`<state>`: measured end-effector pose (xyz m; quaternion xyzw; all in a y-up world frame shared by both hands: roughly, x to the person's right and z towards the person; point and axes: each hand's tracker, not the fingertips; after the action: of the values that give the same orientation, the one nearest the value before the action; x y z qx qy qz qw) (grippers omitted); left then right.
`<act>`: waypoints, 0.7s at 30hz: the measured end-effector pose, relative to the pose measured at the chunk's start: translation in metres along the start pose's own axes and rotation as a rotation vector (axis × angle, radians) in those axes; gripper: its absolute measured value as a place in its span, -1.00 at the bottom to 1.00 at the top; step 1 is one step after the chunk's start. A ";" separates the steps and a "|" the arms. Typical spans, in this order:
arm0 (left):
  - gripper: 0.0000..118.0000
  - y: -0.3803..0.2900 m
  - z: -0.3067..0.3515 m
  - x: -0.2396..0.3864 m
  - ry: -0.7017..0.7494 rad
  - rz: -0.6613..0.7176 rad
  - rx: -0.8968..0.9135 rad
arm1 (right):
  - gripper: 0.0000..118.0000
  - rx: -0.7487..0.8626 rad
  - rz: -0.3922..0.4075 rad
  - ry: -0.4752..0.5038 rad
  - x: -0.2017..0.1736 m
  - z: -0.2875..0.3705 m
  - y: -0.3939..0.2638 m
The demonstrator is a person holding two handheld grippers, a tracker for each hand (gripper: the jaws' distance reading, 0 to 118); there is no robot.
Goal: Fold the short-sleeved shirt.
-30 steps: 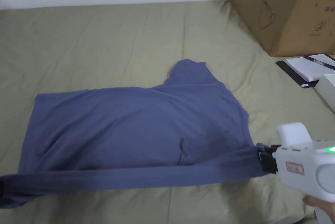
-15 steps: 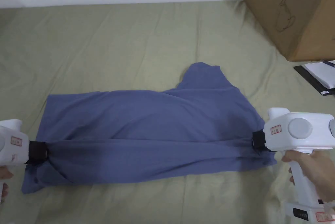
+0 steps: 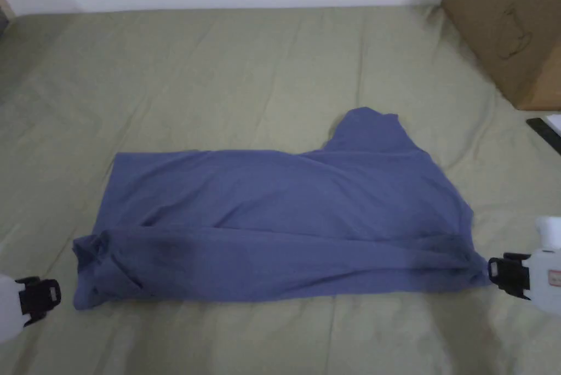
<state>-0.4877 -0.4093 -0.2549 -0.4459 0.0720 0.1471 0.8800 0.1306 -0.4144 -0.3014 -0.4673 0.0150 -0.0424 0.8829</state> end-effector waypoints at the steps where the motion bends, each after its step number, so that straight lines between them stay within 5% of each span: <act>1: -1.00 -0.008 0.003 -0.002 -0.012 0.018 0.002 | -1.00 -0.007 0.005 0.007 0.000 0.003 -0.007; 8: -0.94 -0.006 -0.010 -0.007 -0.087 0.087 -0.009 | -1.00 0.014 -0.058 0.047 0.004 0.009 -0.035; 9: -0.67 0.002 -0.017 -0.007 -0.094 0.102 -0.018 | -1.00 0.011 -0.083 0.060 0.005 0.008 -0.036; 10: -0.10 0.006 -0.025 -0.007 -0.106 0.116 -0.015 | -1.00 0.007 -0.103 0.068 0.005 0.007 -0.037; 11: 0.23 0.011 -0.036 -0.006 -0.125 0.128 -0.022 | -1.00 0.006 -0.120 0.071 0.005 0.006 -0.038; 12: 0.40 0.015 -0.047 -0.004 -0.123 0.146 -0.037 | -1.00 0.004 -0.131 0.071 0.005 0.006 -0.038; 19: 0.41 0.018 -0.097 0.025 -0.015 0.072 -0.132 | -1.00 -0.033 -0.140 0.063 0.004 0.000 -0.047; 21: 0.03 0.014 -0.091 0.033 0.020 -0.013 -0.089 | -1.00 -0.041 -0.142 0.061 0.005 -0.003 -0.048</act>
<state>-0.4606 -0.4683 -0.3276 -0.4864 0.0713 0.1400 0.8595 0.1327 -0.4443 -0.2633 -0.4837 0.0094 -0.1189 0.8671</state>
